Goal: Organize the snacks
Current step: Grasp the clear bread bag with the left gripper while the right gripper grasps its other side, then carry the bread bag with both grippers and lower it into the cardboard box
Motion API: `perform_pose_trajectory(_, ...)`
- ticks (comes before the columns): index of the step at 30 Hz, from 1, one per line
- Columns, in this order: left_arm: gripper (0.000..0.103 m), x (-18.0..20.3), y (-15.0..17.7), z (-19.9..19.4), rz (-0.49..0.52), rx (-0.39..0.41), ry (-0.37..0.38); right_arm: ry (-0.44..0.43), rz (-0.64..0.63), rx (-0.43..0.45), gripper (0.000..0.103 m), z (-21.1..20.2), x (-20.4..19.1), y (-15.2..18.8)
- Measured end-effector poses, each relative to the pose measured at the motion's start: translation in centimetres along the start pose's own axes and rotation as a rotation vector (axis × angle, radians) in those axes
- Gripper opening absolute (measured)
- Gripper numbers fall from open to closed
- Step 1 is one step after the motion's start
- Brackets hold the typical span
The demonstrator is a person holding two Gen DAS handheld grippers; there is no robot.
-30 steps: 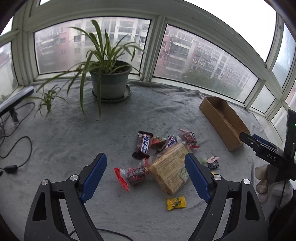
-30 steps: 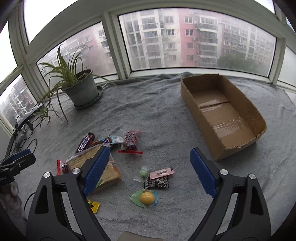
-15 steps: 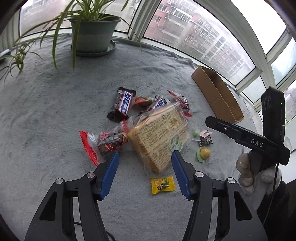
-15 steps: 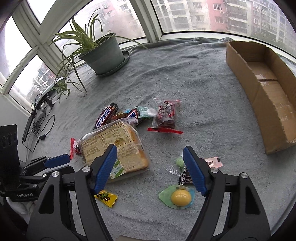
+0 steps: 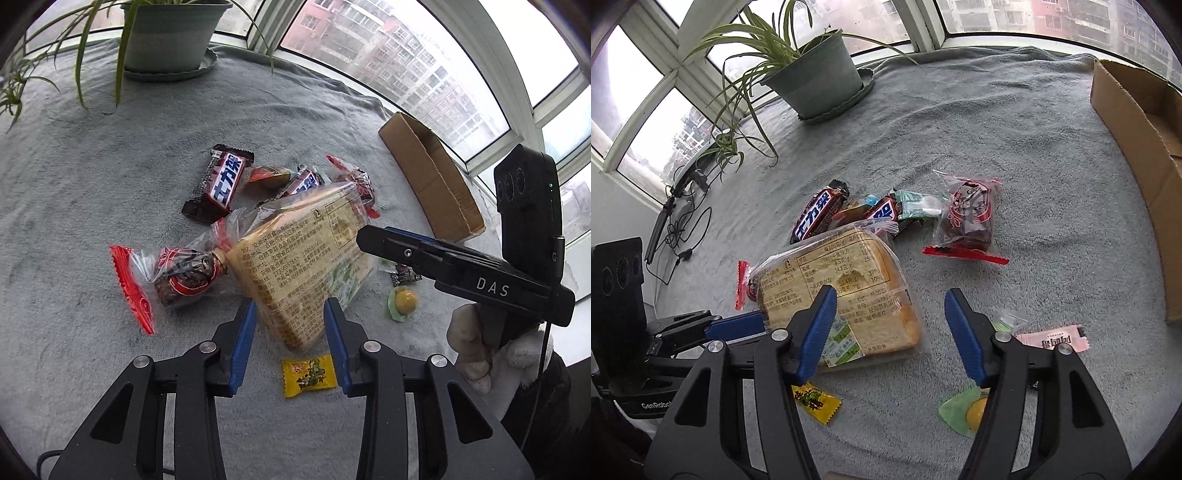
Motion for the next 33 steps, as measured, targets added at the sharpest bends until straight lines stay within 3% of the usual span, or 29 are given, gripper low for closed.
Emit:
perform_pose_trajectory(9, 0.033, -0.3, -0.2, 1.0, -0.005, -0.012, -0.009, -0.069, 0.006, -0.039, 0.059, 1.3, -0.2, -0.2)
perform_pose_trajectory(21, 0.033, 0.3, -0.4, 0.8, 0.02, -0.001, -0.036, -0.074, 0.009, -0.029, 0.056, 0.0, -0.8, 0.3)
perform_pose_trajectory(33, 0.033, 3.7, -3.3, -2.0, 0.114, 0.095, -0.009, -0.045, 0.023, 0.12, 0.056, -7.1, -0.2, -0.5)
Point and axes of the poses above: each gripper's, at about its wrist camera, not at the fingertips, and z roughly the way its jaws point, x to its right, y to its underside, the point moved 1 cm from there along z, roughly the way its jaws point, and after that the axes turned 6 degrees about z, right-handed, at the moved point
